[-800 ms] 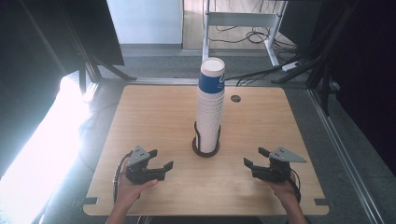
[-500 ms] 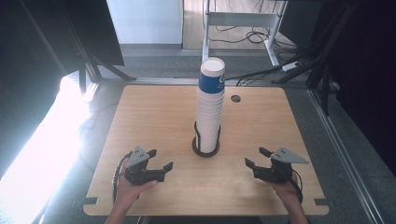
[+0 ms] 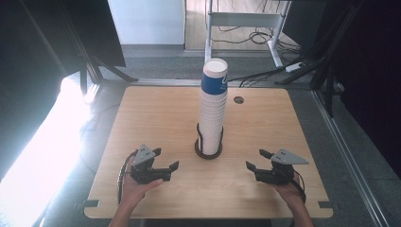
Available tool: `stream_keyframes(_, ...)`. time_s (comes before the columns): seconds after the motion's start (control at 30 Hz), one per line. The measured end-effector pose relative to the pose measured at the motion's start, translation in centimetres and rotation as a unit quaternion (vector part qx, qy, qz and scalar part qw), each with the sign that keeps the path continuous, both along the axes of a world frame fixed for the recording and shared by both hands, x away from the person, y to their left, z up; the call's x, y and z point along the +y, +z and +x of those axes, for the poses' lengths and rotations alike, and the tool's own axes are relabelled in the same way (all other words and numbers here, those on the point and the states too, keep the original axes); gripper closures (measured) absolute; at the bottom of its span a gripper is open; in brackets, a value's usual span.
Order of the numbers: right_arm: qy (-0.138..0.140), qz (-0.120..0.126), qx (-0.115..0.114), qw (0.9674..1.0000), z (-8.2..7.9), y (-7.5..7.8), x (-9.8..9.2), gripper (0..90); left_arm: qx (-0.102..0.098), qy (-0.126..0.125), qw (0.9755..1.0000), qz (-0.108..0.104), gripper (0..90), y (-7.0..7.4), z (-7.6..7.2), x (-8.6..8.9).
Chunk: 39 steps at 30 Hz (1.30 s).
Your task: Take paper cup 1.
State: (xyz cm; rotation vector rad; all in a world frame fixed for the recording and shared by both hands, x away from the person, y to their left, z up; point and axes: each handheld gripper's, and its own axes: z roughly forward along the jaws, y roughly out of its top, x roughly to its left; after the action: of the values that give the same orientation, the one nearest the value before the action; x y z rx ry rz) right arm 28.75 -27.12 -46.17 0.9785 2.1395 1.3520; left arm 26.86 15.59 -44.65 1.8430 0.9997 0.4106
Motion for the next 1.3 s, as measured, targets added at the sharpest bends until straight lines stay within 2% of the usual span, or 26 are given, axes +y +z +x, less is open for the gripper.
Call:
stream_keyframes(0.03, -0.002, 0.008, -0.002, 1.0000, 0.0, 0.0, -0.5, 25.9, -0.001, -0.002, 1.0000, -0.009, 14.5, 0.3, 0.2, -0.3)
stream_keyframes(0.1, -0.005, 0.013, -0.001, 0.9999, -0.1, 0.0, -0.8, 26.0, -0.001, -0.004, 0.9999, -0.013, 14.4, 0.5, 0.2, -0.8)
stream_keyframes(0.37, -0.015, 0.017, 0.001, 0.9997, -0.4, -0.3, -1.5, 26.3, -0.003, -0.020, 0.9997, -0.011, 13.8, 0.9, 0.7, -1.5)
stream_keyframes(0.7, -0.016, 0.004, 0.006, 0.9998, -0.7, -1.0, -1.4, 26.7, -0.023, -0.037, 0.9990, 0.000, 11.1, 3.0, 3.9, -4.5)
stream_keyframes(0.77, -0.017, 0.004, 0.006, 0.9998, -0.7, -1.0, -1.4, 26.7, -0.024, -0.041, 0.9989, -0.003, 10.3, 3.2, 4.2, -4.7)
stream_keyframes(0.83, -0.020, 0.003, 0.008, 0.9998, -0.7, -1.1, -1.5, 26.8, -0.022, -0.056, 0.9980, -0.022, 8.6, 3.7, 5.1, -5.4)
stream_keyframes(1.0, -0.021, 0.002, 0.009, 0.9997, -0.7, -1.2, -1.5, 26.9, -0.025, -0.054, 0.9979, -0.025, 7.6, 4.3, 6.0, -6.2)
stream_keyframes(1.17, -0.018, 0.000, 0.009, 0.9998, -0.8, -1.2, -1.3, 27.0, -0.031, -0.053, 0.9977, -0.028, 4.8, 5.2, 7.6, -7.6)
stream_keyframes(1.3, -0.017, -0.002, 0.007, 0.9998, -0.7, -1.2, -1.3, 27.1, -0.031, -0.052, 0.9979, -0.022, 3.7, 5.5, 8.3, -8.1)
